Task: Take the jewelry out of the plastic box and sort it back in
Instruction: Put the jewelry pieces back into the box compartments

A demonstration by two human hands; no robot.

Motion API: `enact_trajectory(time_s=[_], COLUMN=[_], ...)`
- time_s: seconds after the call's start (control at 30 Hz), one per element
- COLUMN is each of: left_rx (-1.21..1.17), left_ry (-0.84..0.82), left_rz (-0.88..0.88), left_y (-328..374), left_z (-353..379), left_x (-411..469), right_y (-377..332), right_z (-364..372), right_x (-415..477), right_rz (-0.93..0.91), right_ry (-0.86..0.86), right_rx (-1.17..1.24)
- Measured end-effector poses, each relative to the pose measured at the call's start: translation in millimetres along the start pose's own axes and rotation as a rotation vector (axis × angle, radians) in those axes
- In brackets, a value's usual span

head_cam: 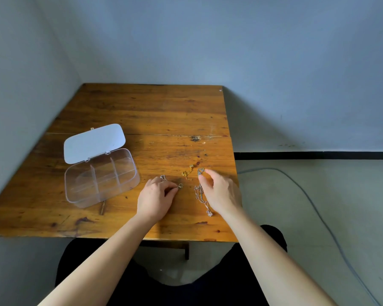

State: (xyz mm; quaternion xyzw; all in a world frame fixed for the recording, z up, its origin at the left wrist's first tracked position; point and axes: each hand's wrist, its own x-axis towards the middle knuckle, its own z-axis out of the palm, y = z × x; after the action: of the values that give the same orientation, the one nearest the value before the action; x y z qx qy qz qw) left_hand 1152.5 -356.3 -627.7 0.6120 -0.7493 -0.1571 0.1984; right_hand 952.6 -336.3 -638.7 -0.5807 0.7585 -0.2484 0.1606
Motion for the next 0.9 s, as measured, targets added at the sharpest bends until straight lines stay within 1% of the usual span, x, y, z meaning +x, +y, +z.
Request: enact_trajectory(time_s=[0.1, 0.17, 0.27, 0.33, 0.37, 0.43, 0.5, 0.57, 0.63, 0.73, 0.83, 0.9], left_rx=[-0.046, -0.139, -0.39, -0.617, -0.719, -0.88, -0.995, -1.078, -1.127, -1.148, -1.126, -1.122], left_ry=[-0.053, -0.055, -0.039, -0.052, -0.06, -0.076, -0.075, -0.046, -0.014, 0.037, 0.09, 0.11], left_rz=[-0.029, -0.062, -0.136, -0.206, -0.234, -0.258, -0.249, -0.241, -0.235, -0.212, -0.204, -0.241], left_y=[2.5, 4.8, 8.3, 11.5, 12.7, 14.6, 16.8, 18.0, 16.9, 8.2, -11.4, -30.4], left_z=[-5.8, -12.3, -26.0, -37.9, -44.2, -58.3, -73.7, -89.5, -106.1, -134.2, -162.7, -178.0], left_x=[1.5, 1.0, 0.8, 0.2, 0.2, 2.1, 4.9, 9.0, 14.2, 23.3, 28.9, 30.3], right_y=[-7.0, -11.9, -16.6, -18.8, -20.4, -26.1, -38.7, -58.5, -80.3, -112.4, -144.9, -167.6], right_z=[1.7, 3.1, 5.4, 6.1, 4.0, -4.0, -16.9, -35.9, -54.5, -75.8, -83.6, -80.5], right_x=[22.6, 28.7, 32.0, 32.2, 31.9, 32.0, 33.4, 35.4, 37.9, 43.7, 51.2, 55.5], right_rz=[0.027, 0.062, -0.006, -0.058, -0.056, -0.031, -0.03, -0.03, -0.058, -0.099, -0.125, -0.136], right_ry=[-0.046, -0.035, -0.049, -0.111, -0.136, -0.133, -0.085, -0.051, -0.037, -0.016, -0.056, -0.099], right_rx=[-0.047, -0.025, -0.025, -0.062, -0.051, 0.074, 0.281, 0.49, 0.651, 0.784, 0.867, 0.902])
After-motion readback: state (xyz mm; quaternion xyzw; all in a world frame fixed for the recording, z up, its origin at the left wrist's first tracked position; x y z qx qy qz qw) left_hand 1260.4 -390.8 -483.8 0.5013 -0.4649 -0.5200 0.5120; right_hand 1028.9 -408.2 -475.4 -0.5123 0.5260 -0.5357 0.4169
